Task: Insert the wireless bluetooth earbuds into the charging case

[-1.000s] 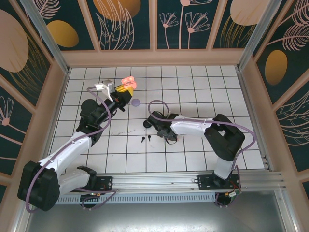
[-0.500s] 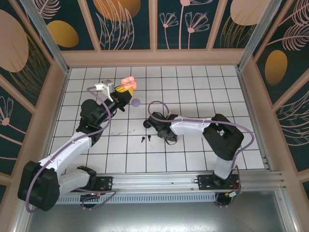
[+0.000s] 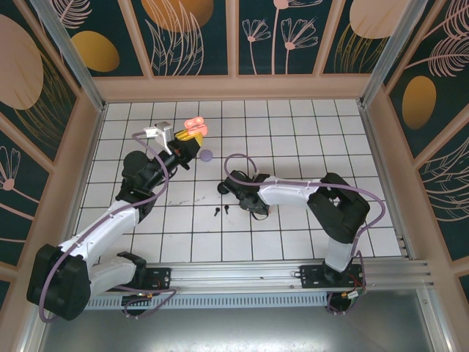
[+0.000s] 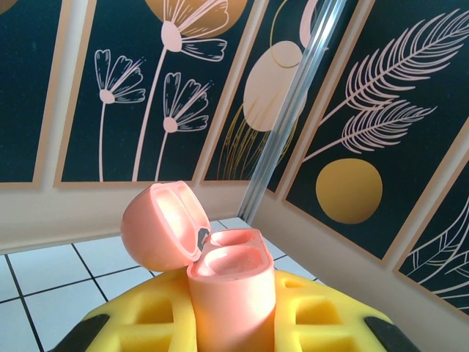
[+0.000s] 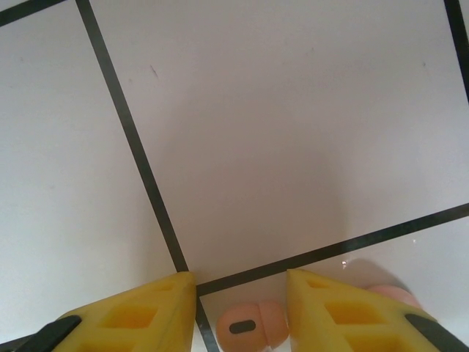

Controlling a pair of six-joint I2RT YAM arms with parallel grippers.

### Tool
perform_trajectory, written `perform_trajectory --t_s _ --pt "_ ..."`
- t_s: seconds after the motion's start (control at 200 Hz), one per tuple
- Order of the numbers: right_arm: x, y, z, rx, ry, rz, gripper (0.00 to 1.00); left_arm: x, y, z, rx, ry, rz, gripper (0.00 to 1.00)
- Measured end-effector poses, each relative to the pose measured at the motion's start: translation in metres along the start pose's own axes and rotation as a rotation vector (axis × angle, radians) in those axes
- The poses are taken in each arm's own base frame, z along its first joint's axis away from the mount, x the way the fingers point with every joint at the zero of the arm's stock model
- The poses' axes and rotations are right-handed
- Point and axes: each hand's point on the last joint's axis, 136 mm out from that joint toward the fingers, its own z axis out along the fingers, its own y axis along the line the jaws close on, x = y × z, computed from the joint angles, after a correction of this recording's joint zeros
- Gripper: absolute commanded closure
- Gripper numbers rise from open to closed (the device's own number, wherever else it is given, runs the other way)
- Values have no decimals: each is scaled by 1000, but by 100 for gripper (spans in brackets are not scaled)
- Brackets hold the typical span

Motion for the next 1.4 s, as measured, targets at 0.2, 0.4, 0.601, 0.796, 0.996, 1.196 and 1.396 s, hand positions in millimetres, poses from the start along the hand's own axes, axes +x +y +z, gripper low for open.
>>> perform_trajectory --t_s 0.2,0.4,0.601,0.796,0.996,1.196,1.396 --pt "0 1 0 -3 -9 4 69 0 0 -1 -2 -2 -5 100" --pt "1 2 -1 -5 -18 8 73 -3 0 -1 -8 -10 -5 100" --pt "0 3 -3 -14 -31 8 74 -3 1 -2 -10 -12 -4 100" --pt "-9 9 -24 -84 -76 22 74 -4 -1 -2 -5 -13 -2 100" --pt "-39 20 -71 -213 -190 59 75 -5 -7 -1 26 -6 19 100" --pt "-78 23 -125 -342 -332 65 74 -16 -18 2 66 -14 78 100" --pt "-129 24 -195 -503 -508 75 75 -32 -28 8 91 -31 143 100"
